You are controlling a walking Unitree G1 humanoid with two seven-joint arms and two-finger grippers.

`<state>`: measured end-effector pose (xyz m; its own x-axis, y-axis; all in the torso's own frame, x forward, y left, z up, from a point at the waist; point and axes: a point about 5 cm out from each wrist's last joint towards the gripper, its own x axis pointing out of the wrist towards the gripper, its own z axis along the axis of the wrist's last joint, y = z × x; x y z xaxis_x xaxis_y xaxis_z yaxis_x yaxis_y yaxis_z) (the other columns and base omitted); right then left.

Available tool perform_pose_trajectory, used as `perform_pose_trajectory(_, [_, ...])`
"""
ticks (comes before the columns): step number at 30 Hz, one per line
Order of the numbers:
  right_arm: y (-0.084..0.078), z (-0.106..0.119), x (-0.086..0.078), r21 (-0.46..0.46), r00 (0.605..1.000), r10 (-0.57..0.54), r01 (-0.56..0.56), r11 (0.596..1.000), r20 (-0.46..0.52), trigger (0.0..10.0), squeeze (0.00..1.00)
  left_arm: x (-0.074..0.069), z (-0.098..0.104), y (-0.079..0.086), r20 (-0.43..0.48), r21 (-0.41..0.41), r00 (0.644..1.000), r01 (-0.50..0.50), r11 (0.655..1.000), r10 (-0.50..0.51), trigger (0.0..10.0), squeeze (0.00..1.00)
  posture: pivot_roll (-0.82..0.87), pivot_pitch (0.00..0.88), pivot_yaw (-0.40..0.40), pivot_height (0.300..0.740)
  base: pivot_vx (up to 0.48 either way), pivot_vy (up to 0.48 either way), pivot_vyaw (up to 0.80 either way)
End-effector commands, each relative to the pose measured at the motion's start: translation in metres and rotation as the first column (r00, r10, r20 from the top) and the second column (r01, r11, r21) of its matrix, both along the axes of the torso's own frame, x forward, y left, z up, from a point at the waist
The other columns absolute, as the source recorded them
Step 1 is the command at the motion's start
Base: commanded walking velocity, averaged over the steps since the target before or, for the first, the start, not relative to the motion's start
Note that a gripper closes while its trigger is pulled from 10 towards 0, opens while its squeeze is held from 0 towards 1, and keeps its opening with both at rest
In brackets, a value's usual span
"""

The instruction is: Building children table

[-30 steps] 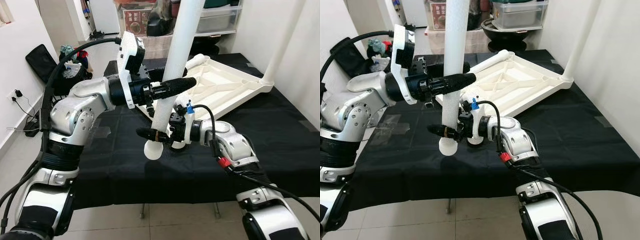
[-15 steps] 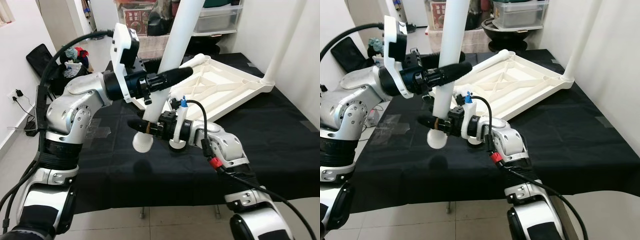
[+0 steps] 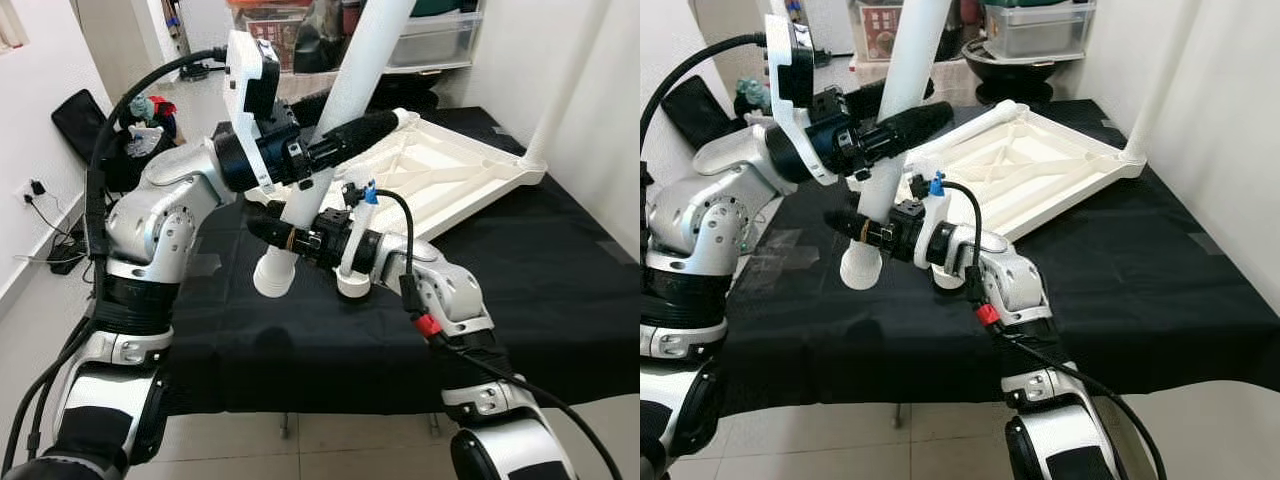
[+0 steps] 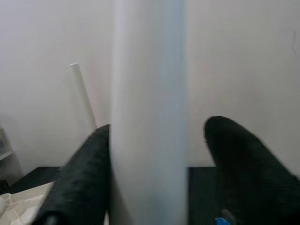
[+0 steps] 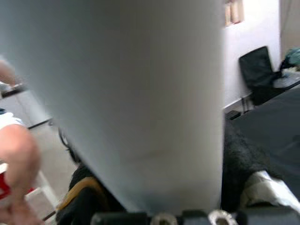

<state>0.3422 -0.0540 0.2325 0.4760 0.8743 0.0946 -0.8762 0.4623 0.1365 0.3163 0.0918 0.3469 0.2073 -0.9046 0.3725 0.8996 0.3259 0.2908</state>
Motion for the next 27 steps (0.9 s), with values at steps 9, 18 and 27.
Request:
perform_pose_trajectory(9, [-0.035,-0.001,0.026,-0.069,0.951,-0.308,0.309,0.949,0.024,0.0,0.00,-0.028,0.057,0.050,0.082,-0.291,0.997,0.022,0.957,0.002,10.0,1.00,0.03,0.000,-0.001,0.740,0.000,0.000,0.00])
perform_pose_trajectory(18, [-0.050,0.008,0.034,0.000,0.908,-0.416,0.416,0.909,0.044,0.0,0.00,-0.045,0.072,0.075,0.139,-0.354,0.984,-0.060,0.933,0.116,10.0,1.00,0.04,0.000,-0.010,0.740,0.000,0.000,0.00])
perform_pose_trajectory(27, [-0.084,0.046,0.041,0.267,0.827,-0.561,0.535,0.801,0.025,5.9,0.00,-0.027,-0.014,0.101,-0.251,-0.429,0.900,-0.434,0.792,0.357,10.0,1.00,0.04,0.001,-0.028,0.740,0.000,0.000,0.00])
